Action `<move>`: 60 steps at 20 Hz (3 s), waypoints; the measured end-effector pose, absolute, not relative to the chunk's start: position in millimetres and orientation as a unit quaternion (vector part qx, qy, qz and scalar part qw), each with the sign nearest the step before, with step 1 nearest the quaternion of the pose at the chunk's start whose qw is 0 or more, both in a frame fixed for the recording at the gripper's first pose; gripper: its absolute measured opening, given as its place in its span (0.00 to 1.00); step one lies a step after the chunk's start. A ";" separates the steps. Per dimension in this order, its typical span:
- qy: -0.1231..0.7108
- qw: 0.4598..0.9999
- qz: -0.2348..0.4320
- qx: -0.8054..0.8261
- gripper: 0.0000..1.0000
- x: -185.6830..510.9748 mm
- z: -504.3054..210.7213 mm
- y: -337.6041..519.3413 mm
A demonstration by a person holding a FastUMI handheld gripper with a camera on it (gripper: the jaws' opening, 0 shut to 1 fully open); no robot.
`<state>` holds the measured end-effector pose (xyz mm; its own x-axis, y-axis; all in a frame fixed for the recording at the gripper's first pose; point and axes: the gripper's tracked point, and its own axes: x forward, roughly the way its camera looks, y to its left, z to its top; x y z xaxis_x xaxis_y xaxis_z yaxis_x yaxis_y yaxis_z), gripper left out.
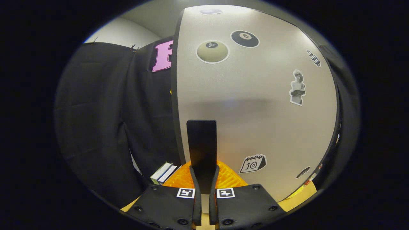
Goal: Open the shoe cabinet door, grab the shoes and put them into the shoe cabinet, then close the shoe cabinet door.
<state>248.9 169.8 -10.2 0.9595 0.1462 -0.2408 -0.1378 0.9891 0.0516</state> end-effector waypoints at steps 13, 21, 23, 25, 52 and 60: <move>0.105 0.991 0.075 -0.016 0.11 164.7 -0.3 130.0; 0.108 0.993 0.055 -0.006 0.10 137.2 0.5 99.4; 0.108 0.993 0.045 -0.004 0.10 130.1 0.8 89.2; 0.108 0.993 0.035 -0.005 0.10 125.1 1.7 78.5; 0.075 0.992 -0.033 0.092 0.21 82.1 0.0 -49.9; 0.111 0.987 -0.106 0.040 0.85 5.1 -21.2 -46.5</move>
